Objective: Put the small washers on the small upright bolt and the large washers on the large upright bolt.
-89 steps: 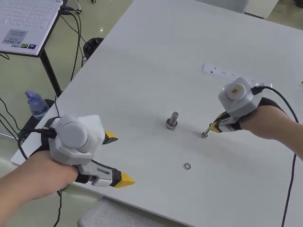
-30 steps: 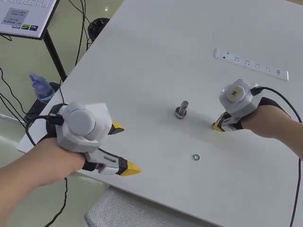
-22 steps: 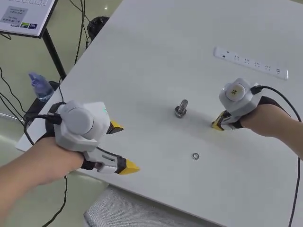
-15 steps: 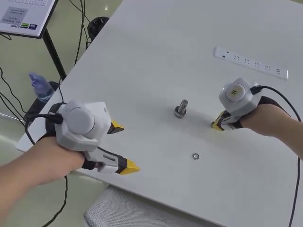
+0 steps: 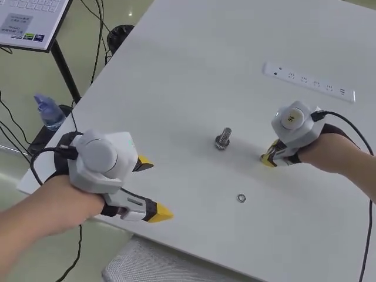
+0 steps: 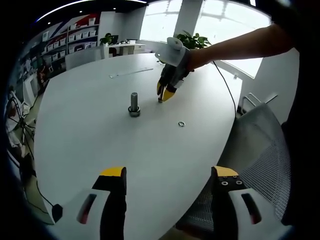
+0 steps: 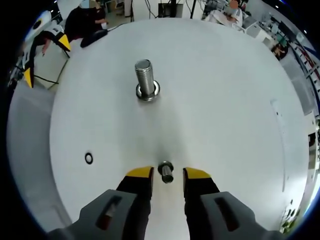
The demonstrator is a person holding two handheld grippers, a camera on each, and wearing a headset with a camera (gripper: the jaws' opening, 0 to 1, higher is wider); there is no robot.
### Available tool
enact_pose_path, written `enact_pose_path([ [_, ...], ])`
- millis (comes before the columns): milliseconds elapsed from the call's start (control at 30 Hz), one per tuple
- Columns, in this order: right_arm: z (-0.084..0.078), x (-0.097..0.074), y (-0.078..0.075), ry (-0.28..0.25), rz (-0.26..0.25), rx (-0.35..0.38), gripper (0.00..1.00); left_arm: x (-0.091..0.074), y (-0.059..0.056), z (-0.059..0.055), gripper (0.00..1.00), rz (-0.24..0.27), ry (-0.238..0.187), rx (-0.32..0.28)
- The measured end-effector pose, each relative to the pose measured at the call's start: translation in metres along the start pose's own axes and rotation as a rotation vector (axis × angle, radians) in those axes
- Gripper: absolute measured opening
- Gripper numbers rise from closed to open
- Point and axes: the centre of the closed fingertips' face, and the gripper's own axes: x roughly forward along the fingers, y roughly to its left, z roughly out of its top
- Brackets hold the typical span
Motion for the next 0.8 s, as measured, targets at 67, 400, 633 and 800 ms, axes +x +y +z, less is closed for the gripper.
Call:
enact_pose_path([
  [67, 0.001, -0.001, 0.002, -0.004, 0.013, -0.002, 0.28, -0.001, 0.000, 0.002, 0.69, 0.002, -0.006, 0.000],
  [400, 0.001, -0.012, 0.003, -0.017, 0.015, 0.009, 0.32, -0.004, 0.003, 0.009, 0.75, 0.031, -0.034, 0.011],
  [633, 0.006, -0.022, 0.003, -0.037, 0.003, 0.014, 0.36, -0.004, 0.005, 0.010, 0.80, 0.039, -0.021, 0.032],
  [800, 0.012, -0.033, 0.004, -0.056, -0.004, 0.003, 0.37, -0.006, 0.005, 0.014, 0.85, 0.047, -0.037, 0.045],
])
